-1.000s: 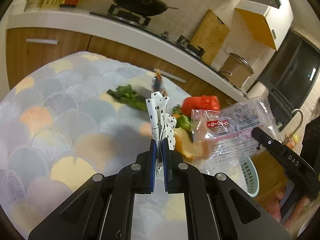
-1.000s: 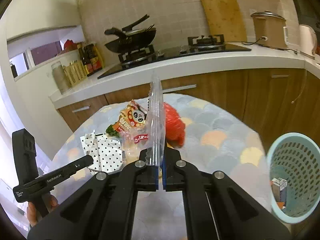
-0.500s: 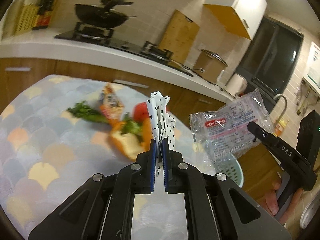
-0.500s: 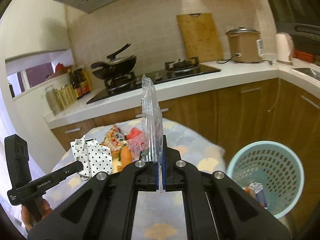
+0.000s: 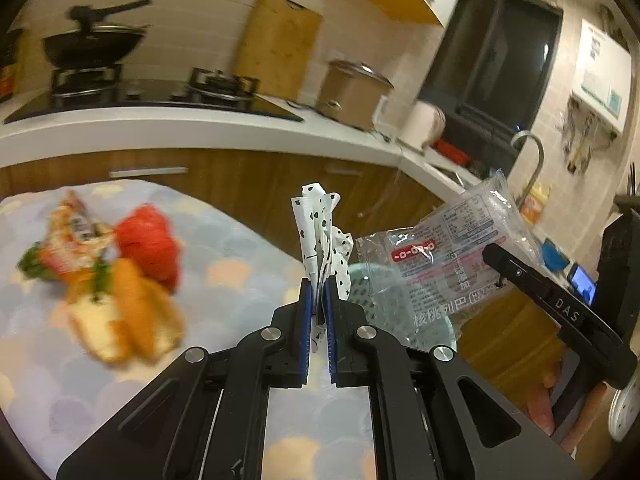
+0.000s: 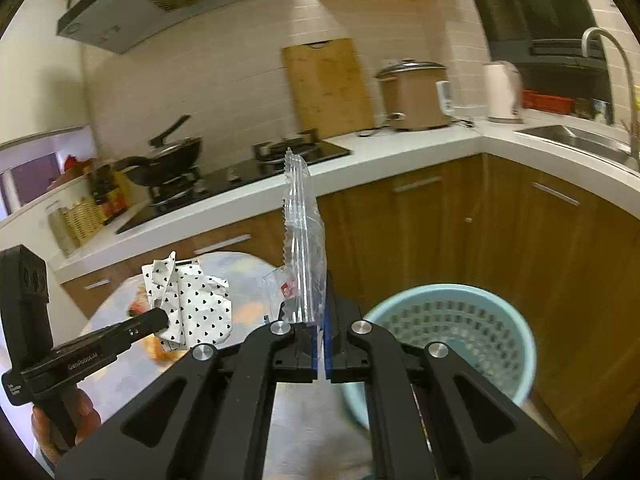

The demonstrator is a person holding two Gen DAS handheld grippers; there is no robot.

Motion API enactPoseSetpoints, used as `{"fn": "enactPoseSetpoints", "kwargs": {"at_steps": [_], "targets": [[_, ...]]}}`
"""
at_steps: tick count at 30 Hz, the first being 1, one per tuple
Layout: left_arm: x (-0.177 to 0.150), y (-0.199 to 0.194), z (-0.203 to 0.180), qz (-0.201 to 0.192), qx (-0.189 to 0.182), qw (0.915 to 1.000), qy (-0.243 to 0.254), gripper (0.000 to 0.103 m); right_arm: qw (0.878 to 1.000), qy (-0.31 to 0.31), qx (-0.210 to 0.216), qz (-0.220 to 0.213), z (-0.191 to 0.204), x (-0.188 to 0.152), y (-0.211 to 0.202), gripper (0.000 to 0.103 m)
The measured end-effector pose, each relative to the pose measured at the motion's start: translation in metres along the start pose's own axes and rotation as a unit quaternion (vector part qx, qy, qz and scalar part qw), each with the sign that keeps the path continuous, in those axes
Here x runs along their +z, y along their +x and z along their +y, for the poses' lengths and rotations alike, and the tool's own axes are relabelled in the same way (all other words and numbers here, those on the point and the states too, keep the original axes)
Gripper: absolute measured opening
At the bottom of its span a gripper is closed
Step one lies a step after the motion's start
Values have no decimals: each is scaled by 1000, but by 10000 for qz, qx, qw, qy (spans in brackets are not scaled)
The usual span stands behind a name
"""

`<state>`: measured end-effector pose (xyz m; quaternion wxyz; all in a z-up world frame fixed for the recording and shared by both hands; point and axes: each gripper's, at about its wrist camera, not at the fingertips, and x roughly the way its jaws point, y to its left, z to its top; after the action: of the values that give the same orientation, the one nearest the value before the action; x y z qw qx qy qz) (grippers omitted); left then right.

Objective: Collect trash
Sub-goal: 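Carry both bags over the basket and open both tools to drop them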

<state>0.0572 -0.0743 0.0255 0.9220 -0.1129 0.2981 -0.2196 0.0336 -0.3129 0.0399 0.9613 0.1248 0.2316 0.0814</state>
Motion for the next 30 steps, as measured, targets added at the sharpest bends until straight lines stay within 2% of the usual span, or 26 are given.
{"fn": "enactPoseSetpoints", "kwargs": {"at_steps": [9,15,24,30], "targets": [[-4,77,-54,524,-236,9972,470,5,9973,383,-565,276,-71,-14,18,1],[-12,121,-78,806,-199,9944,657,5,9933,571,-889,477,-105,-25,33,1],[-29,164,-89,1231,-168,9890,803,6,9863,837,-932,1070,-134,-48,68,1],[-34,175,-86,1356,-94,9877,774,10,9852,884,-849,1197,-138,-54,78,1]]}}
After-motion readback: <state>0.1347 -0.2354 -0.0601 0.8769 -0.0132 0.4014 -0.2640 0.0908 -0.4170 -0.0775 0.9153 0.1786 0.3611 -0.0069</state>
